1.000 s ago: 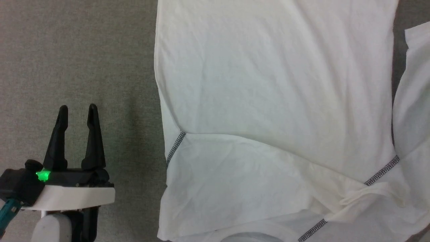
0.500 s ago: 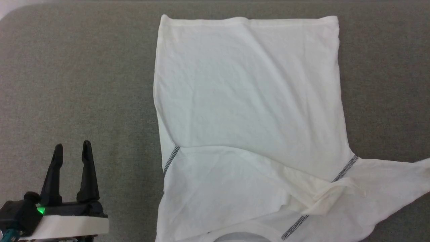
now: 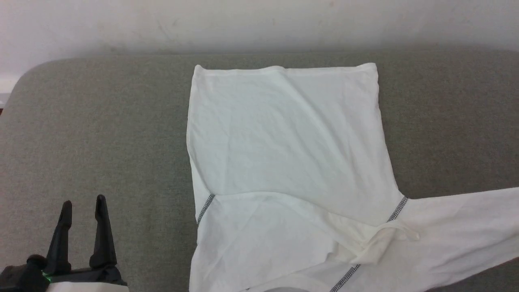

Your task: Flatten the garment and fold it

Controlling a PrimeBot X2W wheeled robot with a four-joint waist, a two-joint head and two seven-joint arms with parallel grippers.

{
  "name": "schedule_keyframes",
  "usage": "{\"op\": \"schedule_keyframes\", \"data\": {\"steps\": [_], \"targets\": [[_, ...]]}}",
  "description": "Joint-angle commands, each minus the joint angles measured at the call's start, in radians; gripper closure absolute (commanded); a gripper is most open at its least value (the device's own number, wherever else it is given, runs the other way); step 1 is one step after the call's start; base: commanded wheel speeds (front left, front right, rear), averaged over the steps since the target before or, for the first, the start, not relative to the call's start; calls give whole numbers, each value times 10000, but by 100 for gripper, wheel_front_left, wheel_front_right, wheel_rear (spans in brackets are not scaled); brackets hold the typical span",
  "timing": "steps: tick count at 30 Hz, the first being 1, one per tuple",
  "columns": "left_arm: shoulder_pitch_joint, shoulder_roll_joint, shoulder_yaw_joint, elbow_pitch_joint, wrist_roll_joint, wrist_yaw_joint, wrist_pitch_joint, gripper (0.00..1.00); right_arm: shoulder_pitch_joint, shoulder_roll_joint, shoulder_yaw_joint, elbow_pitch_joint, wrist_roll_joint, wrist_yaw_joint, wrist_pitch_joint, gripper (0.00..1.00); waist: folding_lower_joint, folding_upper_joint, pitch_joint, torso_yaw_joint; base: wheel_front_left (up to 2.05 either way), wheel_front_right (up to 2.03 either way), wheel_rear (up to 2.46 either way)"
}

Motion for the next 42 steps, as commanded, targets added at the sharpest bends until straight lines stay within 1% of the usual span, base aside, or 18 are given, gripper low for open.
{"op": "schedule_keyframes", "data": {"steps": [1,5,8,9,14,19,24,28,32,36,40,42], "targets": [[207,-46,38,-96,64,80,52,0,140,-48,270,-209,213,-11,-74,100,2,-2,-418,-35,0,0,0],[459,-89,-14,-221,82,161,142,0,324,-58,1073,-810,629,-11,-35,100,2,-2,-690,37,0,0,0],[566,-109,-49,-295,94,215,190,0,491,125,1710,-1527,906,-11,145,100,2,-2,-836,151,0,0,0],[566,-109,-49,-295,94,215,190,0,491,125,1710,-1527,906,-11,145,100,2,-2,-836,151,0,0,0],[730,-155,-125,-363,93,275,225,0,831,480,2942,-2906,1302,-11,584,100,2,-2,-999,367,0,0,0],[807,-174,-150,-387,74,335,233,0,975,898,4621,-3997,1465,-11,1089,100,2,-2,-1056,552,0,0,0],[780,-196,-217,-379,67,376,222,0,808,1466,6724,-4474,1350,-11,1517,100,2,-2,-1012,691,0,0,0],[642,-234,-292,-334,13,372,183,0,455,1732,8459,-4069,1382,-11,1546,100,2,-2,-874,859,0,0,0],[494,-264,-348,-255,-41,350,112,0,36,1910,9976,-3133,1414,-11,1367,100,2,-2,-685,1083,0,0,0],[288,-299,-449,-112,-92,304,47,0,-426,1945,11325,-1830,1514,-11,1045,100,2,-2,-450,1389,0,0,0],[76,-339,-577,97,-127,249,-13,0,-754,1993,12254,-353,1631,-11,719,100,2,-2,-260,1757,0,0,0],[-38,-356,-646,213,-140,217,-39,0,-915,1905,12752,368,1541,-11,521,100,2,-2,-184,1965,0,0,0]]}}
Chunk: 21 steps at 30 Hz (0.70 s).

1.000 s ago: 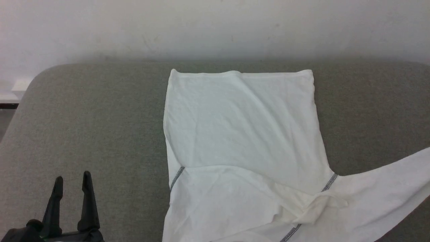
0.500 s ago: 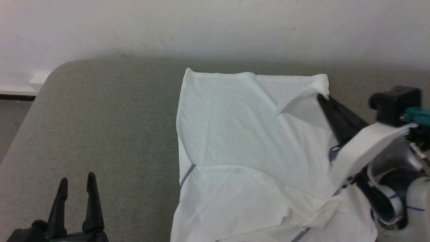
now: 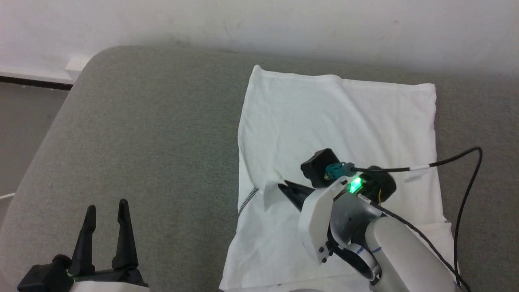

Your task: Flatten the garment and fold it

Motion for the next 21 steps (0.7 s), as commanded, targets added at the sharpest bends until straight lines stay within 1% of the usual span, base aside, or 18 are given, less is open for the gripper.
{"op": "schedule_keyframes", "data": {"steps": [1,7,10,11,12,13,17,21], "targets": [[-197,-48,-41,74,-59,-42,-65,0,-137,18,138,342,56,-9,-151,100,-1,-2,218,376,0,0,0],[-385,-85,-170,393,-67,-89,-145,0,-358,157,1074,2535,58,-9,-884,100,-1,-2,255,831,0,0,0],[-415,-104,-232,487,-60,-93,-171,0,-514,300,1253,3593,39,-9,-1249,99,-1,-2,238,942,0,0,0],[-418,-107,-248,503,-57,-93,-179,0,-573,349,1272,3897,35,-9,-1394,80,-1,-2,237,962,0,0,0],[-423,-109,-260,517,-56,-93,-185,0,-642,391,1281,4168,34,-9,-1556,45,-1,-2,235,974,0,0,0],[-431,-109,-267,535,-59,-90,-189,0,-702,428,1242,4417,62,-9,-1717,0,-1,-2,232,973,0,0,0],[-445,-79,-284,561,-64,-68,-179,0,-972,506,1150,4893,377,-9,-2202,0,-1,-2,214,820,0,0,0],[-440,4,-263,486,-55,-46,-156,0,-1178,518,846,4338,1101,-9,-2490,0,-1,-2,213,539,0,0,0]]}}
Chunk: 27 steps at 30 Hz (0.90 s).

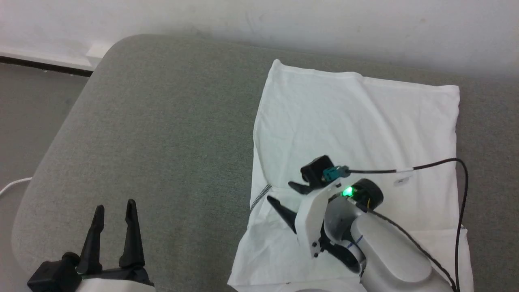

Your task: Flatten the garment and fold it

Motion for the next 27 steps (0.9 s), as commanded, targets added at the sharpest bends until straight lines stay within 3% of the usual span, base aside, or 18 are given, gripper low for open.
{"op": "schedule_keyframes", "data": {"steps": [1,9,18,22,27], "targets": [[-195,52,-3,-73,-23,-24,-36,0,-172,16,-285,-288,128,-9,-127,0,-1,-2,6,-224,0,0,0],[-57,154,8,-455,-6,27,-7,0,993,-446,-3288,-3025,-811,-9,-674,0,-1,-2,-20,-999,0,0,0],[-5,202,-173,-658,77,-128,-113,0,3756,-19,-7274,-6964,-3398,-9,-2009,0,-1,-2,-58,-1541,0,0,0],[144,172,-218,-621,113,-198,-187,0,4965,14,-8102,-7548,-3315,-9,-2534,0,-1,-2,-119,-1714,0,0,0],[197,217,-275,-545,194,-236,-219,0,5645,17,-8283,-7502,-2979,-9,-2898,0,-1,-2,-168,-1966,0,0,0]]}}
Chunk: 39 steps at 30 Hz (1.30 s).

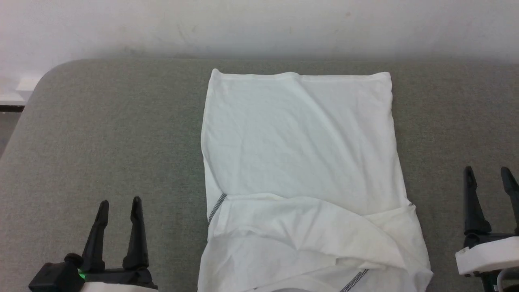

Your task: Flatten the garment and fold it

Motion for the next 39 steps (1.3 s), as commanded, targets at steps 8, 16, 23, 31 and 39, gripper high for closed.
{"op": "schedule_keyframes", "data": {"steps": [8,16,23,31,39], "targets": [[-1543,1082,-239,-48,20,-465,970,0,-132,38,206,-242,77,-9,-231,0,1,-2,501,-360,0,0,0],[-5237,2677,-654,180,-702,-807,2656,0,-716,38,390,-709,-58,-9,-187,0,1,-2,2054,-421,0,0,0],[-8965,4172,-1500,1215,-1531,-866,4193,0,-1597,39,677,-960,-225,-9,-308,0,1,-2,3648,-659,0,0,0],[-11347,5160,-3105,2674,-2769,-870,5986,0,-2093,39,851,-907,-89,-9,-471,0,1,-2,4790,-1160,0,0,0],[-12923,5513,-4031,3851,-3613,-871,6909,0,-2111,39,809,-951,19,-9,-608,0,1,-2,5589,-1545,0,0,0]]}}
